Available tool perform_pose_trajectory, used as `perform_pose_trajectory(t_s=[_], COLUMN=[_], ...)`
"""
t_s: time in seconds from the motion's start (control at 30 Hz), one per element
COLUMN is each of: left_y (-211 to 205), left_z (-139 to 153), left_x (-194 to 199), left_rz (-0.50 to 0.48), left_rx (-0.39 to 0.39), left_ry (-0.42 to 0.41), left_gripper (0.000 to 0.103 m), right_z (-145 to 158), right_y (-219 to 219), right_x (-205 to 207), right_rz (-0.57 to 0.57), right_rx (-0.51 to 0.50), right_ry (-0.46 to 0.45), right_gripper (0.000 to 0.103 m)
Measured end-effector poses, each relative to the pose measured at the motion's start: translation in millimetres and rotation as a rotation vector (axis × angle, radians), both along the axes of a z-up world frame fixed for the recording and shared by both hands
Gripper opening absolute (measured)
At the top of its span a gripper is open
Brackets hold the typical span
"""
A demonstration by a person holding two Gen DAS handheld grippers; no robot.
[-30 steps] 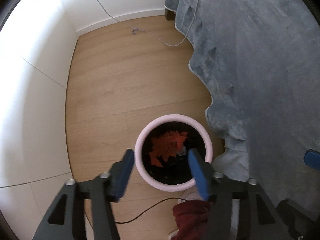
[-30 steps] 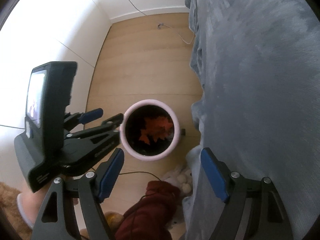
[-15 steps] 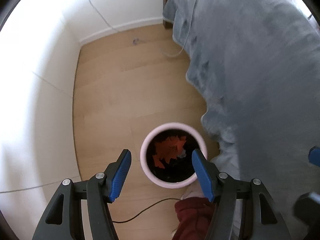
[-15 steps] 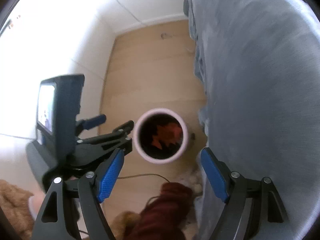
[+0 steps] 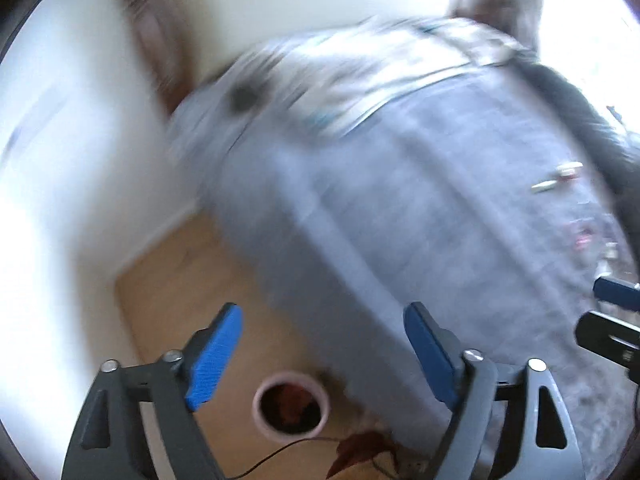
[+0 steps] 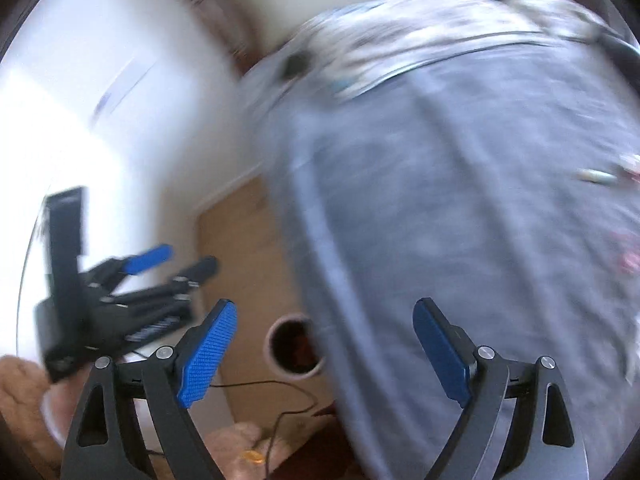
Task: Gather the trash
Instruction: 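Swing both open tools back over the bed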
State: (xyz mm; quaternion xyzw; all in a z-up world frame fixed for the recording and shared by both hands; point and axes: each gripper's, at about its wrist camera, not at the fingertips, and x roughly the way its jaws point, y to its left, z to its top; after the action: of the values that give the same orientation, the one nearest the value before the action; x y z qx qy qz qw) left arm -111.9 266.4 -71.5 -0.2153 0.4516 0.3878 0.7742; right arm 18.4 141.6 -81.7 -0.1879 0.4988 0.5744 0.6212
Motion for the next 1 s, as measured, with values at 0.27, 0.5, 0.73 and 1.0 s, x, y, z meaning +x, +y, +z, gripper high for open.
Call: perform_pose_trajectory(t_s=[0.27,0.5,0.73,1.0], left_y=[-49,-117,-146,-142], left_z=[63,90,58,-10], left_x=[164,254,319,375], left_rz=[-0.473,-0.817,-0.982,-1.020], left_rx=[0.043,0.110,0.088,0.018], left_ry=[-0.075,-0.161,-0.081,0.068], left_gripper=[0.087,0.101,0.101,0.101], right_z=[61,96,73,-3], right_y=[-119,-216,-240,-229], right_x=[120,156,192,261], right_rz=[-0.545,-0.911,-1.037,-1.063], right_rx=[0.036,0.054,-0.014,-0.122], right_ry=[-0.120,-0.273,-0.195,-0.029], right_gripper=[0.089,0.101,0.102,0.102])
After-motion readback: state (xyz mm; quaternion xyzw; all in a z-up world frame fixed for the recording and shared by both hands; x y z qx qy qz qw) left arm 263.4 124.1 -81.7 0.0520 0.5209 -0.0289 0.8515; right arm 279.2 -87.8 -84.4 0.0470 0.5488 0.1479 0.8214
